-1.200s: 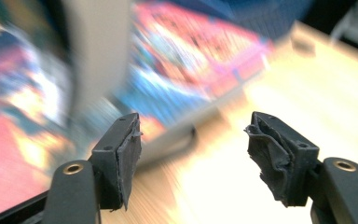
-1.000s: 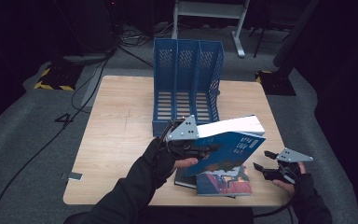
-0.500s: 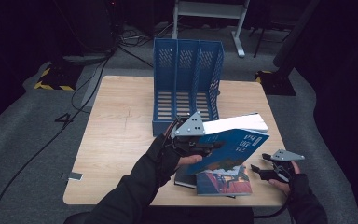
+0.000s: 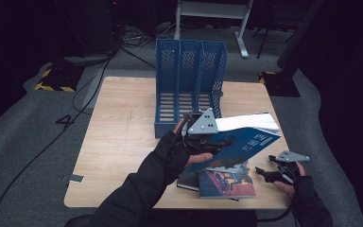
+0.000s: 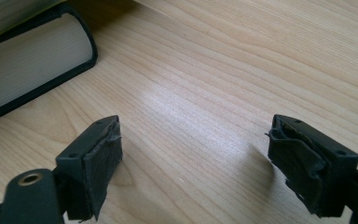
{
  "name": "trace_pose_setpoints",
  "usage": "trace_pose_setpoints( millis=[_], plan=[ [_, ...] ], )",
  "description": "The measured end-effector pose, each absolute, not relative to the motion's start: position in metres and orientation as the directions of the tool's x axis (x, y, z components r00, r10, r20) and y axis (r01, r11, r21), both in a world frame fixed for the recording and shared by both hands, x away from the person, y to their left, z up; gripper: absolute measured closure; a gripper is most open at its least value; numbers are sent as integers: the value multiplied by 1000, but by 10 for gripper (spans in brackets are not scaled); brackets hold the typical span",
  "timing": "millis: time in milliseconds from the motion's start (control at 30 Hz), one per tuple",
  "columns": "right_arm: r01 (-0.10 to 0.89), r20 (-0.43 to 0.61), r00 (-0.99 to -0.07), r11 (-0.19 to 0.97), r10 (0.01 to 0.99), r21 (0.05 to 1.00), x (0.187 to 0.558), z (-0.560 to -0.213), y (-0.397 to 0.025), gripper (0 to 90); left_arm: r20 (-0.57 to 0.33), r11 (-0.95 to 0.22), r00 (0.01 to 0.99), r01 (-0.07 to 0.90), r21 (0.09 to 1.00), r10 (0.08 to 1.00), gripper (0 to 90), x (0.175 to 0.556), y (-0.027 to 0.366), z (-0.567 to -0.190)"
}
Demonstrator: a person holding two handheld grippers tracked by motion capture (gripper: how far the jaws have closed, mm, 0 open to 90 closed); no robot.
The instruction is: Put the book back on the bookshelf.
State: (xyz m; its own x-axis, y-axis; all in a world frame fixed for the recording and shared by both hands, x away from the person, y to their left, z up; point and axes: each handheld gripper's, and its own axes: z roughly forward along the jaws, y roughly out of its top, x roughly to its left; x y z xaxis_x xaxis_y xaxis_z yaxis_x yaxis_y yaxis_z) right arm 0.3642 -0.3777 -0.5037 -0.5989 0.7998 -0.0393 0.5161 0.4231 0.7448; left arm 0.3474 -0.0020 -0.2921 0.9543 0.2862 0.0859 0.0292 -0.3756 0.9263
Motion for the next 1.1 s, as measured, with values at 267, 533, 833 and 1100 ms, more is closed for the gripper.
trace_pose_setpoints(
  millis=[267, 533, 833, 1100],
  plan=[
    [518, -35, -599, 421, 800, 744, 365, -504, -378, 178, 132, -377, 926, 12, 926, 354, 612, 354, 12, -269],
    [521, -32, -598, 419, 801, 744, 365, -504, -378, 179, 154, -374, 876, 33, 927, 457, 612, 368, 38, -250],
    [524, -28, -597, 417, 802, 743, 365, -504, -378, 177, 142, -331, 790, 80, 940, 597, 612, 391, 90, -228],
    [527, -25, -596, 415, 803, 742, 365, -504, -378, 175, 115, -329, 717, 165, 930, 687, 612, 422, 117, -230]
  ],
)
